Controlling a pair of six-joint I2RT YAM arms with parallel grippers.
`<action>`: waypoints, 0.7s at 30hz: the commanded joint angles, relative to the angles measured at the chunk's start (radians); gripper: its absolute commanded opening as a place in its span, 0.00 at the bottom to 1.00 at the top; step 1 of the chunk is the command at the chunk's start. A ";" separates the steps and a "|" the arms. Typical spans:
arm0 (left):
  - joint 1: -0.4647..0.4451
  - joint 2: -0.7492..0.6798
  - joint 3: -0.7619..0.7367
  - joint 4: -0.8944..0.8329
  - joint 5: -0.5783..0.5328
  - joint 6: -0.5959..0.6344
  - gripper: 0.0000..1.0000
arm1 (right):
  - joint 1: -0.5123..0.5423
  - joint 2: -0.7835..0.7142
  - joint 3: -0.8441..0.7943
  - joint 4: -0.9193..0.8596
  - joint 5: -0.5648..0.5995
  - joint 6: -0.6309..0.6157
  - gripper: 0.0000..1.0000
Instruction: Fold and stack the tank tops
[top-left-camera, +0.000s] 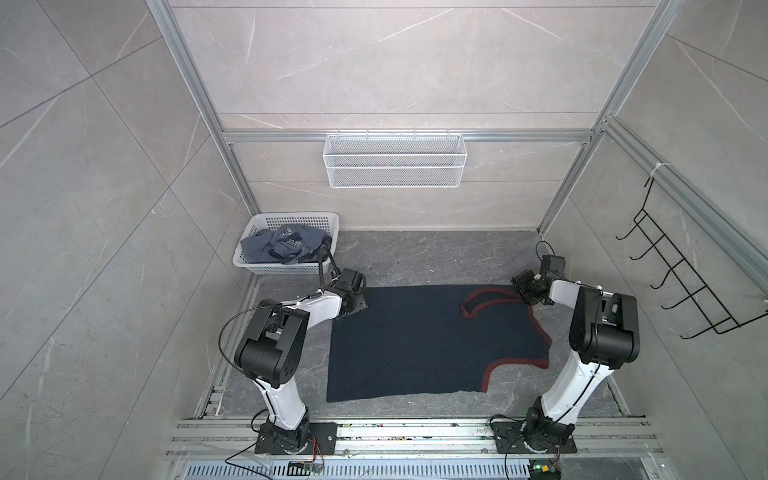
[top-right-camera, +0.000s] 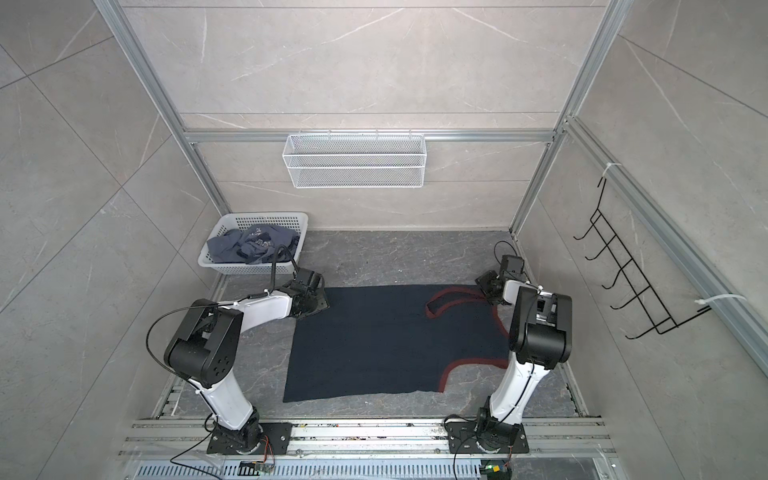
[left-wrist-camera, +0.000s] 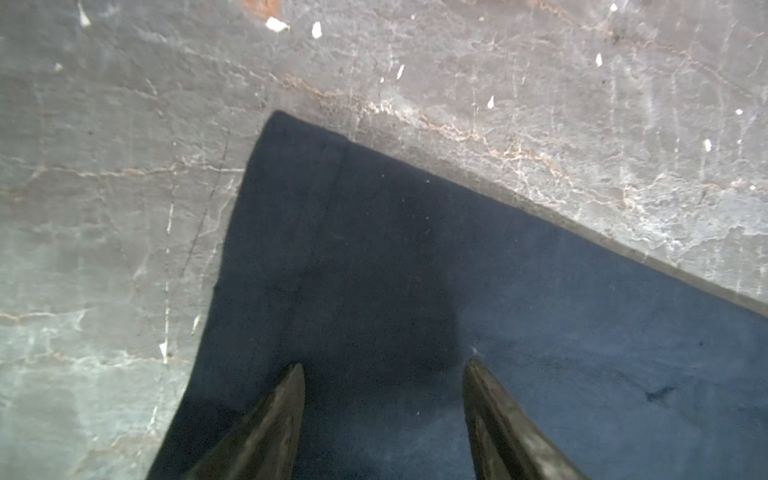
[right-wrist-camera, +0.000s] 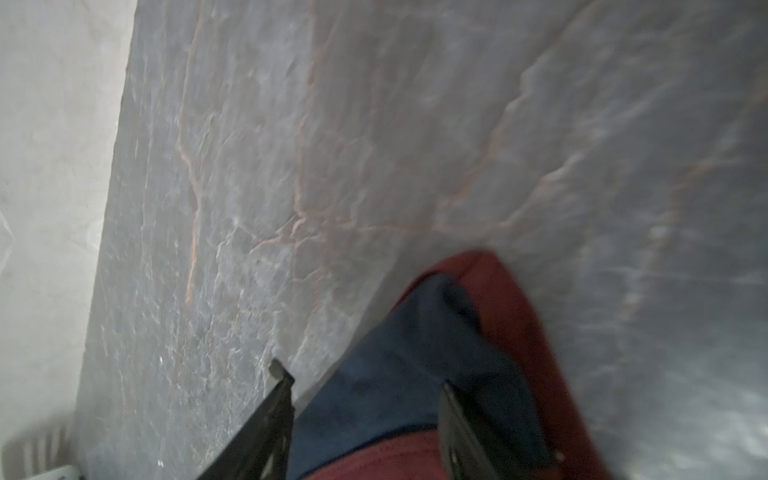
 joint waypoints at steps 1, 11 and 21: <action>0.011 -0.003 -0.038 -0.009 0.013 -0.003 0.64 | -0.039 0.029 -0.022 -0.048 0.028 0.028 0.58; 0.023 -0.086 -0.077 -0.012 0.012 0.064 0.65 | -0.060 0.038 0.052 -0.016 -0.038 -0.031 0.58; -0.030 -0.227 0.049 -0.193 0.044 0.192 0.68 | 0.050 -0.194 -0.001 -0.125 -0.067 -0.155 0.74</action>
